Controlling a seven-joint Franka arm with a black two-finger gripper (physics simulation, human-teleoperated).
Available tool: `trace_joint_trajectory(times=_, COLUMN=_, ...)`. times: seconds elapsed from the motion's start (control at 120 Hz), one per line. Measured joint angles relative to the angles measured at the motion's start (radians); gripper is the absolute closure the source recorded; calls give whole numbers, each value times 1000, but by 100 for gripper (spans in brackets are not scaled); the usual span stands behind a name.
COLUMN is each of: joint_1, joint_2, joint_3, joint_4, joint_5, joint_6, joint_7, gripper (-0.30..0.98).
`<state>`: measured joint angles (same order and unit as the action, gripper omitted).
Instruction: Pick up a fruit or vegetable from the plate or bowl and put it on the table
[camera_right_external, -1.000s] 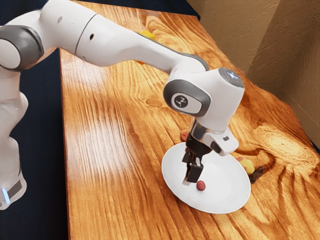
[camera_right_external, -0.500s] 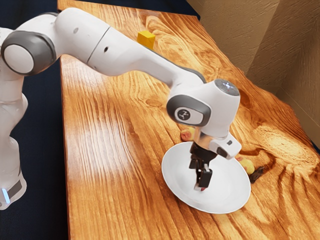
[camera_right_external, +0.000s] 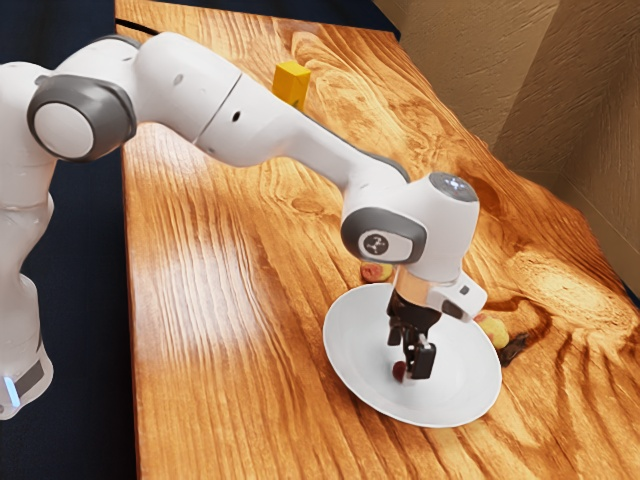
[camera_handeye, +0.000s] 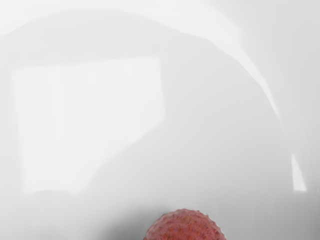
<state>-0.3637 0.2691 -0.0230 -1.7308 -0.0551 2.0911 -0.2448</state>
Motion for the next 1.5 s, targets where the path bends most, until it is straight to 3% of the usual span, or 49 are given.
trace_joint_trajectory(times=0.492, joint_1=4, joint_2=21, joint_3=0, joint_4=-2, joint_5=-12, joint_6=22, joint_7=-1, gripper=4)
trace_joint_trajectory(times=1.5, joint_1=2, joint_2=23, joint_3=2, joint_4=-1, joint_5=-5, joint_6=23, joint_7=-17, gripper=48)
